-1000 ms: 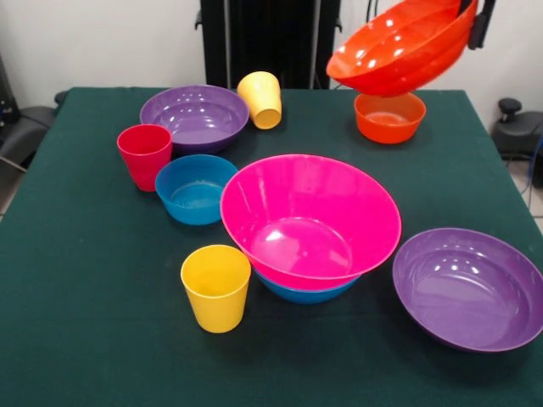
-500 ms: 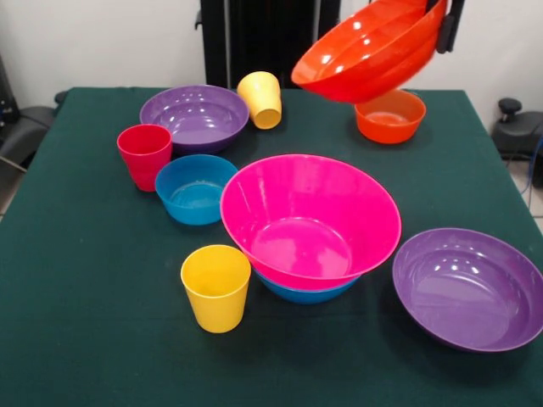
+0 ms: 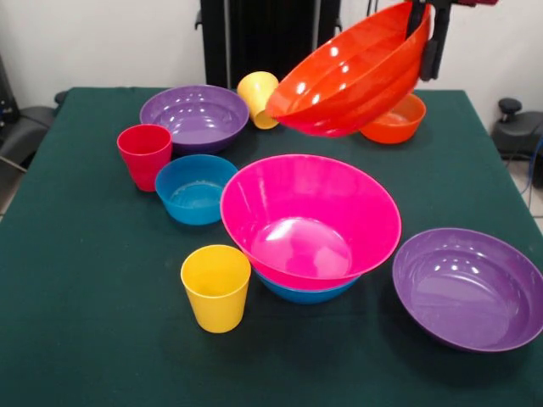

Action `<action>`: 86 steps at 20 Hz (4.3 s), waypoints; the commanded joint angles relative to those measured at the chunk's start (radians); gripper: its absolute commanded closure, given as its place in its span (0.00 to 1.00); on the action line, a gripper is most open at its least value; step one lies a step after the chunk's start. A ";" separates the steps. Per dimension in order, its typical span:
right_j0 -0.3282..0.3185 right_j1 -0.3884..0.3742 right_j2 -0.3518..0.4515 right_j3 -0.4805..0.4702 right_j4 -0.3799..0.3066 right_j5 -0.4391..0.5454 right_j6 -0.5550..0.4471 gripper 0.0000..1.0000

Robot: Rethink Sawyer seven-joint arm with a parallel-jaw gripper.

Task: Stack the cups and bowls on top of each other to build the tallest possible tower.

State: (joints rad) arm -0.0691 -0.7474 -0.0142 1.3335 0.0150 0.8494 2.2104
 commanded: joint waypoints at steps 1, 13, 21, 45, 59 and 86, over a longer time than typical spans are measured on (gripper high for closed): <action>-0.043 0.134 0.170 -0.144 -0.109 0.143 -0.301 1.00; -0.090 0.197 0.207 -0.247 -0.151 0.218 -0.296 1.00; -0.122 0.223 0.238 -0.235 -0.167 0.162 -0.316 1.00; -0.173 0.231 0.332 -0.228 -0.240 0.117 -0.305 0.00; -0.140 0.208 0.322 -0.149 -0.240 0.076 -0.186 0.00; 0.012 0.434 0.186 -0.356 -0.296 0.068 0.043 0.00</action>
State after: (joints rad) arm -0.0619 -0.4494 0.1871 1.0654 -0.2004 0.9652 2.2102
